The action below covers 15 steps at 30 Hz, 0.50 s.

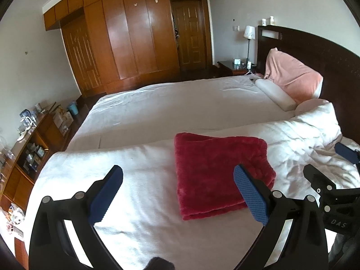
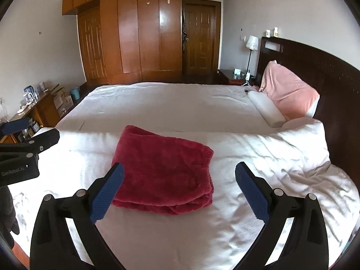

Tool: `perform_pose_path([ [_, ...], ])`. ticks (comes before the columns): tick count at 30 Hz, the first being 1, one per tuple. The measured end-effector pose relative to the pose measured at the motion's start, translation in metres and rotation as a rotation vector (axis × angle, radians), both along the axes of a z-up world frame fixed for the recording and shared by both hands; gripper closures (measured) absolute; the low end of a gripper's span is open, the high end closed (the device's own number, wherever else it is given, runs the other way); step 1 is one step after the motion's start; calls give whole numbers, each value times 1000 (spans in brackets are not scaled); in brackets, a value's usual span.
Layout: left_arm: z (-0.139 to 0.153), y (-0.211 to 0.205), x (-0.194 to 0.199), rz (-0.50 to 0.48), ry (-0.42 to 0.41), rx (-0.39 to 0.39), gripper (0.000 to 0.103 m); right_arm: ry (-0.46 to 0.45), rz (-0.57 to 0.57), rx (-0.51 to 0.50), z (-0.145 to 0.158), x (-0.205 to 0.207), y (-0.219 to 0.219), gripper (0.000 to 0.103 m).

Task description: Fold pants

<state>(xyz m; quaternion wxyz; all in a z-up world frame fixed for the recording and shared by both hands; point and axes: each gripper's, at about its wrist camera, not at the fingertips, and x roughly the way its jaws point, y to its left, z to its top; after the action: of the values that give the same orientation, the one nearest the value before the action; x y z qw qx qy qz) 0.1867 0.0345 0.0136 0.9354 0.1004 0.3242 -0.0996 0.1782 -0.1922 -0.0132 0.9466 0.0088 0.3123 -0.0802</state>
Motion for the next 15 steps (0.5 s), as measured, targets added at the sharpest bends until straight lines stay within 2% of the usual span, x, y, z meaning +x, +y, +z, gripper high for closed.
perform_pose_path([
  [8, -1, -12, -10, 17, -6, 78, 5, 4, 3, 5, 1, -3, 1, 3],
  [15, -3, -14, -9, 7, 36, 62, 5, 3, 3, 6, 2, -4, 3, 3],
])
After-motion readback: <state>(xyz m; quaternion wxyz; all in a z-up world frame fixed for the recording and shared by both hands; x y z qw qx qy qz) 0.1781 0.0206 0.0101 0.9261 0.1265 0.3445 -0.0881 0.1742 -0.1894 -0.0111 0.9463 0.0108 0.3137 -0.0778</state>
